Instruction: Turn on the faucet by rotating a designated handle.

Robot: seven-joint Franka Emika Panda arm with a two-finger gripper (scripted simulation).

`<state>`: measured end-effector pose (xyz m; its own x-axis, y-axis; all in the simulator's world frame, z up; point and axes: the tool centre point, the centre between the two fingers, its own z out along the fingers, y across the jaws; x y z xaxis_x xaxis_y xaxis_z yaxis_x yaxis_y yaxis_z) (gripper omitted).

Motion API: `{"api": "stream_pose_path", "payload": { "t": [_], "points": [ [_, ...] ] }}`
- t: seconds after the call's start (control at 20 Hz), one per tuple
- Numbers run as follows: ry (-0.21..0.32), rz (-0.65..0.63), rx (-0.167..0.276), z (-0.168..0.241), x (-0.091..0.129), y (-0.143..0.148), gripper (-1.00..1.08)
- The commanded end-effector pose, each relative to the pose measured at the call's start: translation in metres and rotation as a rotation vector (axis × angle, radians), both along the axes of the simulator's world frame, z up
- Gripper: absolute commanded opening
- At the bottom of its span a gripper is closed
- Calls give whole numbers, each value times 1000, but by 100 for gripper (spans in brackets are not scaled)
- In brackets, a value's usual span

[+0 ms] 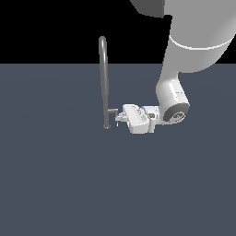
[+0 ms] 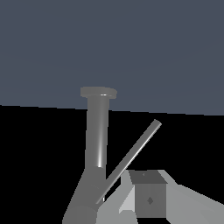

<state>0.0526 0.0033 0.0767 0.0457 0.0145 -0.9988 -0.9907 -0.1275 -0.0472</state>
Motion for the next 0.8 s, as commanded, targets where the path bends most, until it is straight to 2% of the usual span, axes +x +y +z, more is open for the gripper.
{"api": "stream_pose_path", "payload": {
  "t": [0.0, 0.75],
  "points": [
    [5, -5, -4, -7, 3, 0, -100],
    [43, -14, -13, -46, 18, 2, -100]
  ]
}}
